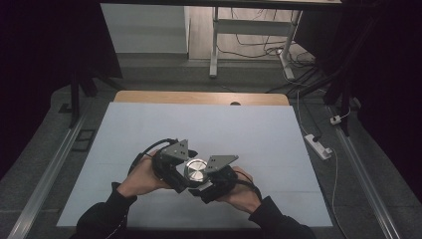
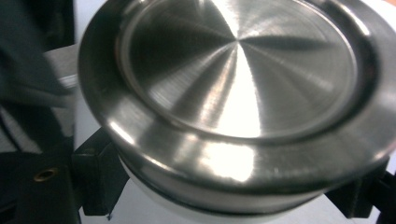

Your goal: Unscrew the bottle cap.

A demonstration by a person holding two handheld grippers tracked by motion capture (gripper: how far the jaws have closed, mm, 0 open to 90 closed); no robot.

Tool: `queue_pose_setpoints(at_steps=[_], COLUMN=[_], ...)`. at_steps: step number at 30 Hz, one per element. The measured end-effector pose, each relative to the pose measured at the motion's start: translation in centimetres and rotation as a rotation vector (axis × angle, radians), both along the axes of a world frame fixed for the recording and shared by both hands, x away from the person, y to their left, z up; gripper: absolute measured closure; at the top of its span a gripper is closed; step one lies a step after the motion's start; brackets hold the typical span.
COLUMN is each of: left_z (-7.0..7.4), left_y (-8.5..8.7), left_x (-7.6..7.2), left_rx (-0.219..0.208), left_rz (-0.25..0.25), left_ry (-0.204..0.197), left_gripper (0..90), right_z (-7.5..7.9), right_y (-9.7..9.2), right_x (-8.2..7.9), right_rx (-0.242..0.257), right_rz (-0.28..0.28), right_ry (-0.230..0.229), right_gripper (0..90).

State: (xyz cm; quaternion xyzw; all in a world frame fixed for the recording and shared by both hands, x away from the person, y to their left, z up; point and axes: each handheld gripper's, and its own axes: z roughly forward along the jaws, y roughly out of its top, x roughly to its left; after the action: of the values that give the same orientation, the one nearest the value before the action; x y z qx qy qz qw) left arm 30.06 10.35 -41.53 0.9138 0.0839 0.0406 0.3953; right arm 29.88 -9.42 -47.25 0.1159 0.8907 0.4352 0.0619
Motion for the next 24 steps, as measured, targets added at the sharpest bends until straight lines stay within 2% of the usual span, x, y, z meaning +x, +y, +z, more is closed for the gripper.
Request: queue_pose_setpoints(at_steps=[4, 7, 10, 12, 14, 17, 19, 21, 24], left_z=[-0.6, -0.8, -0.9, -1.0, -1.0, -1.1, -1.0, -0.9, -0.7], left_y=[0.2, 0.0, -0.4, -0.6, -0.9, -1.7, -2.1, -2.5, -2.5], left_x=[0.2, 0.2, 0.3, 0.5, 0.6, 0.5, 0.3, 0.1, -0.1], left_rx=[-0.005, 0.012, 0.008, -0.006, -0.025, -0.033, -0.029, -0.025, -0.038], left_rz=[-0.064, -0.049, 0.001, 0.056, 0.119, 0.217, 0.263, 0.299, 0.33], left_ry=[0.013, 0.003, -0.002, 0.011, 0.03, 0.03, 0.021, 0.003, -0.003], left_gripper=[18.3, 18.4, 18.8, 18.9, 19.0, 19.0, 19.1, 19.1, 19.1], right_z=[0.1, 0.0, -0.1, 0.0, 0.0, 0.0, 0.0, -0.1, -0.1], right_y=[0.3, 0.3, 0.2, 0.1, -0.1, -0.3, -0.4, -0.5, -0.5], right_x=[-0.4, -0.4, -0.1, 0.1, 0.3, 0.7, 0.8, 0.9, 1.0], right_rx=[-0.001, -0.006, -0.012, -0.012, -0.003, 0.003, -0.005, -0.009, -0.007], right_rz=[0.032, 0.027, -0.007, -0.034, -0.084, -0.133, -0.157, -0.175, -0.192], right_ry=[-0.005, -0.005, -0.006, -0.01, 0.002, 0.005, -0.001, -0.004, 0.002], right_gripper=[15.1, 15.1, 15.1, 15.0, 15.1, 15.1, 15.1, 15.1, 15.1])
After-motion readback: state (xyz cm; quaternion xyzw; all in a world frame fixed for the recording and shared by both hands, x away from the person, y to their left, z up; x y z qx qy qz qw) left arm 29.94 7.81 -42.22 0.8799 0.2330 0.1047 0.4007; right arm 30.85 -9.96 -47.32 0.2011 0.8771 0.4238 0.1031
